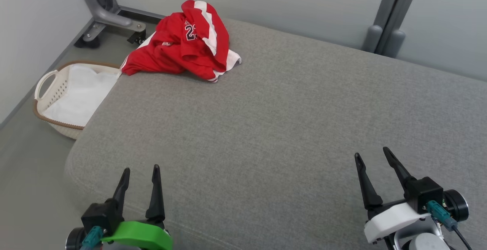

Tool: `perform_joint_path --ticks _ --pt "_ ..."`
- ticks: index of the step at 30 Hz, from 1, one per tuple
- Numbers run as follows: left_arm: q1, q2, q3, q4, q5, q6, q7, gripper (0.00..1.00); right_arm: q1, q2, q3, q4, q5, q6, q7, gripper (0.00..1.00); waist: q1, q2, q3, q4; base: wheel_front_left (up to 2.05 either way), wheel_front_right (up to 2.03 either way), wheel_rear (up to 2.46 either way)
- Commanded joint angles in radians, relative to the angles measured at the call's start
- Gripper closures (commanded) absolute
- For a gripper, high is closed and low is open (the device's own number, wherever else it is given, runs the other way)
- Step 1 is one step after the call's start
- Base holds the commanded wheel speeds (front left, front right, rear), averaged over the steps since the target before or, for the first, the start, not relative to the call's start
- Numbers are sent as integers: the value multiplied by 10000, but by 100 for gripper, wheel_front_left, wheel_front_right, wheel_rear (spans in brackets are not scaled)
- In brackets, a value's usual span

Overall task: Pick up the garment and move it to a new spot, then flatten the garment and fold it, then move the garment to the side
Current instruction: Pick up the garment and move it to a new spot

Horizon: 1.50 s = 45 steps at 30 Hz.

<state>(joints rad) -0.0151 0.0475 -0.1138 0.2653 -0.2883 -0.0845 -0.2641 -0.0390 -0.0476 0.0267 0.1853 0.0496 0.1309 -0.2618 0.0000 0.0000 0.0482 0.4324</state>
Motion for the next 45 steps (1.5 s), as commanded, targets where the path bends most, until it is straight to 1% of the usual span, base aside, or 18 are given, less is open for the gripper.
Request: perform_joint_path --ticks 1,6,9,11,14,19,23,28,35,39,45 --pt "25 52 73 -70 -13 49 -7 0 -83 -50 -34 2 -37 -3 -49 0 0 0 114 125 0 0 0" --pt "-88 54 441 -328 -52 134 -7 0 -113 -48 -75 -25 -116 -3 -49 0 0 0 269 63 0 0 0" --pt "-464 56 834 -640 240 94 -8 0 -192 -50 -113 -87 -228 -3 -49 0 0 0 444 -46 0 0 0" --pt "-777 154 1179 -818 417 19 -7 0 -292 -50 -147 -126 -330 -3 -49 0 0 0 620 -152 0 0 0" --pt "-1689 502 1728 -1076 654 -105 -7 0 -500 -47 -197 -233 -506 -3 -49 0 0 0 927 -353 0 0 0" --pt "-3597 1395 2277 -1080 754 -278 -2 0 -920 -50 -165 -395 -819 -3 -49 0 0 0 1589 -851 0 0 0" --pt "-5378 2150 2330 -524 629 -352 97 0 -1311 -51 -120 -517 -1144 -3 -49 0 0 0 2243 -1359 0 0 0" --pt "-7482 2604 2252 537 120 -388 682 0 -1792 -48 -16 -724 -1492 -3 -49 0 0 0 3183 -1976 0 0 0" --pt "-9386 2716 1833 2742 -363 -453 1409 0 -2377 -47 40 -1016 -1817 -3 -49 0 0 0 4336 -2589 0 0 0" --pt "-9941 2625 1489 3955 -554 -461 1702 0 -2484 -44 -32 -1162 -2001 -3 -49 0 0 0 4805 -2741 0 0 0" --pt "-10445 2520 874 5044 -1119 -478 1913 0 -2586 -45 -149 -1417 -2182 -3 -49 0 0 0 5329 -2848 0 0 0"
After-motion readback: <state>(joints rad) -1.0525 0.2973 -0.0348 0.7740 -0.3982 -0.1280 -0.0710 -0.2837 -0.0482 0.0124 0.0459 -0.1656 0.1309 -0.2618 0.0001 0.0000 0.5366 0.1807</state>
